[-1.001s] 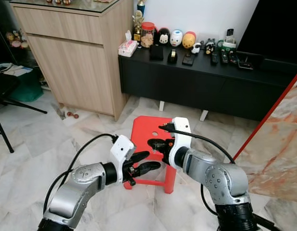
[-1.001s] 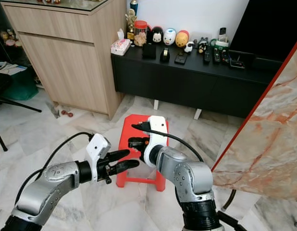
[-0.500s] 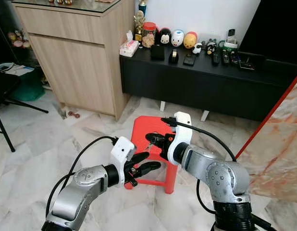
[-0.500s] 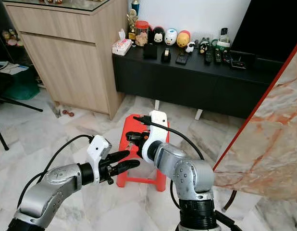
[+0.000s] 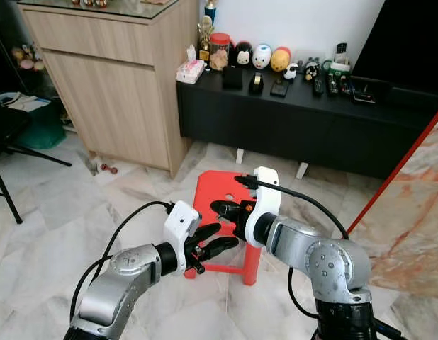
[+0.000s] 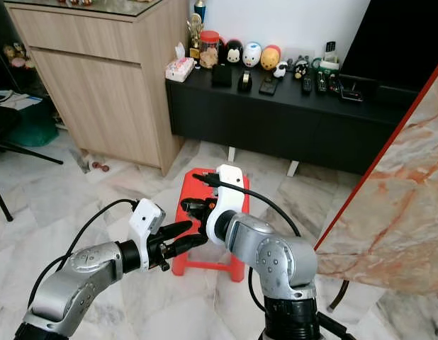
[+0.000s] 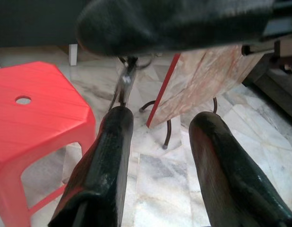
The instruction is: Hang keys on a hook
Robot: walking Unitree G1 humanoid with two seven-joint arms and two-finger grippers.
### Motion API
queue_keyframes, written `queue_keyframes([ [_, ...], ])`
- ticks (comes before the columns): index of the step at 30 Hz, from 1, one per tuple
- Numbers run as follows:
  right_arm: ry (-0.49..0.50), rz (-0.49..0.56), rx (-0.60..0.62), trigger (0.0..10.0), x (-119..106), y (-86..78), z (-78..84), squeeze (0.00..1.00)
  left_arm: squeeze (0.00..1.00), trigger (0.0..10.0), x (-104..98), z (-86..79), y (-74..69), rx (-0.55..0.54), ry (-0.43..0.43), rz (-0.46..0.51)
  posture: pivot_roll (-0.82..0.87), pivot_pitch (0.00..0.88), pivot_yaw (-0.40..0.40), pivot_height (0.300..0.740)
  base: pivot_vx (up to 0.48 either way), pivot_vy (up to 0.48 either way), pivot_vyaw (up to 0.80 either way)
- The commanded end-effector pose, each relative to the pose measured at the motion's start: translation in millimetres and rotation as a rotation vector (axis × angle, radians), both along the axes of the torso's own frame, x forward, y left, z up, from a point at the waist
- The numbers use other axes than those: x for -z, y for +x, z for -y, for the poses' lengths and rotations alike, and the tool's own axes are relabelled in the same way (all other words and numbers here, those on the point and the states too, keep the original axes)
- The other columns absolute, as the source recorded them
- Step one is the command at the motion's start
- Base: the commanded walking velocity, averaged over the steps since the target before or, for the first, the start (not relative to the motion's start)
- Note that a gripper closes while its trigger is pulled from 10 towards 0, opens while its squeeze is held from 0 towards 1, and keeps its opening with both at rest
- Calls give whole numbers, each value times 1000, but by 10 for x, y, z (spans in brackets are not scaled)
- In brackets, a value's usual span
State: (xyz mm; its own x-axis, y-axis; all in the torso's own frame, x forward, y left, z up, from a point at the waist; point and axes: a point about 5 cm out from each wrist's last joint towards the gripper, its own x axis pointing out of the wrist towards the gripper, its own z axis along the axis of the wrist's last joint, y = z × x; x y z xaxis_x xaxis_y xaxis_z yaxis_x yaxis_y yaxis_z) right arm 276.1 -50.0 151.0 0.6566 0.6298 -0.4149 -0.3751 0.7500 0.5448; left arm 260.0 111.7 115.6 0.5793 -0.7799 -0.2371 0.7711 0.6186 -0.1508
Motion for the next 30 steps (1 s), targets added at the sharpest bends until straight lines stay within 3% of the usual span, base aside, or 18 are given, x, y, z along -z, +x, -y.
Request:
queue_keyframes([
  [1,66,-22,-18,10000,-12,-100,-136,0,0,5098,-9,-8,-4,-8,-10,-8,16,53,-89,734,0,0,0],
  [3,68,-26,-18,10000,-9,-105,-138,0,0,4980,-10,-10,-3,-11,-11,-10,13,54,-89,734,0,0,0],
  [5,69,-29,-18,10000,-9,-109,-138,0,0,4118,-11,-12,1,-16,-14,-11,14,56,-89,734,0,0,0],
  [9,80,-42,-27,10000,-4,-134,-151,0,0,4157,-14,-16,8,-28,-28,-18,15,60,-90,734,0,0,0],
  [11,81,-47,-31,10000,1,-145,-157,0,0,5804,-12,-20,10,-33,-36,-28,17,60,-90,734,0,0,0],
  [12,86,-52,-33,10000,5,-152,-164,0,0,7961,-10,-22,11,-33,-47,-42,18,65,-90,734,0,0,0],
  [14,91,-54,-37,10000,4,-157,-171,0,0,8118,-7,-25,13,-35,-57,-55,18,66,-89,734,0,0,0],
  [16,95,-57,-40,10000,3,-163,-176,0,0,9176,-7,-30,18,-38,-69,-66,17,68,-89,734,0,0,0],
  [21,86,-61,-46,10000,17,-178,-168,0,0,9882,-10,-54,40,-73,-106,-89,15,72,-88,734,0,0,0],
  [27,80,-59,-32,10000,13,-158,-119,0,0,10000,-38,-130,74,-144,-193,-103,10,79,-86,734,0,0,0],
  [30,75,-56,-20,10000,14,-134,-86,0,0,10000,-54,-137,68,-136,-190,-79,9,80,-87,734,0,0,0],
])
